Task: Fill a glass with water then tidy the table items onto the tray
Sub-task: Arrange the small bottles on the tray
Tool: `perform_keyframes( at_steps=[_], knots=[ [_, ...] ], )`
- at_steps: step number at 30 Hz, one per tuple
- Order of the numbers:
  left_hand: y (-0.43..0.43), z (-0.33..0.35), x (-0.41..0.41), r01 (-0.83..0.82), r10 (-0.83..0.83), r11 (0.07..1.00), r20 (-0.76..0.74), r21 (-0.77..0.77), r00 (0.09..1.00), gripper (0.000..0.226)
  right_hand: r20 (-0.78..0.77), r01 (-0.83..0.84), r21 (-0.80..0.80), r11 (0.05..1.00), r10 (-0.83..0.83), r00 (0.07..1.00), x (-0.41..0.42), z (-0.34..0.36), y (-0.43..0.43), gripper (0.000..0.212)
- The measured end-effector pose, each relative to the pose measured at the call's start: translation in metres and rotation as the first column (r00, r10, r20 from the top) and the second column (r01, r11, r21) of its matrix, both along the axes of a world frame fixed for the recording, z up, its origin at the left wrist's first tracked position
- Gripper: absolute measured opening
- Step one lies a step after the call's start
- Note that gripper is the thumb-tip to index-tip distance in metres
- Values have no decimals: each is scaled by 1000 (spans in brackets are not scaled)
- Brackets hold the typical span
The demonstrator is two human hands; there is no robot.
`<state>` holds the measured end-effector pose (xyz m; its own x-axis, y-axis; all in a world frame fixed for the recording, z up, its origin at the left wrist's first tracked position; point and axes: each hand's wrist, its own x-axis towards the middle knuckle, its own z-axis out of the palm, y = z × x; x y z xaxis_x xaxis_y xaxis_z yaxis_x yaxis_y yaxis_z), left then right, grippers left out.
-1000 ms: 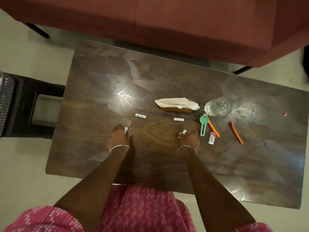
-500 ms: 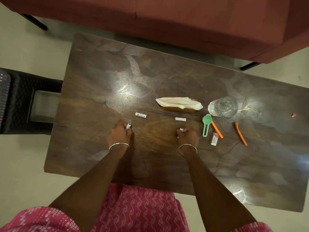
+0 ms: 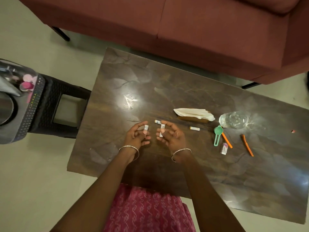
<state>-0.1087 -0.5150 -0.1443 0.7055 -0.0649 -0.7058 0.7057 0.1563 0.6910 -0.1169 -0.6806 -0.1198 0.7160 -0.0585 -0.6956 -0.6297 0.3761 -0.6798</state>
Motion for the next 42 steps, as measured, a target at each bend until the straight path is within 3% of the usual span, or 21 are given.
perform_keyframes(
  at_steps=[3,10,21,26,32,35,38,42],
  knots=[
    [35,13,-1,-61,60,996,-24,-64,998,28,-8,20,80,997,-19,1000,5,15,38,24],
    [144,34,-1,-240,233,970,-125,-45,964,23,-93,166,277,947,-145,985,14,36,142,20],
    [320,37,4,-529,522,849,-138,-12,841,27,-156,94,318,943,-46,987,48,35,306,17],
    [382,33,22,-580,589,808,-100,106,802,22,-126,-103,125,987,119,985,73,30,370,31],
    [430,20,51,-601,659,700,-22,386,752,13,-70,-360,-215,908,353,933,106,10,436,18],
    [437,14,65,-581,665,654,-2,484,747,19,-71,-410,-429,805,422,904,124,2,458,20],
    [436,2,84,-515,634,615,13,598,773,19,-29,-408,-662,629,523,852,146,-10,478,17],
    [427,-14,101,-286,357,451,123,845,926,14,47,-345,-792,504,613,788,170,-29,502,9]
  ],
)
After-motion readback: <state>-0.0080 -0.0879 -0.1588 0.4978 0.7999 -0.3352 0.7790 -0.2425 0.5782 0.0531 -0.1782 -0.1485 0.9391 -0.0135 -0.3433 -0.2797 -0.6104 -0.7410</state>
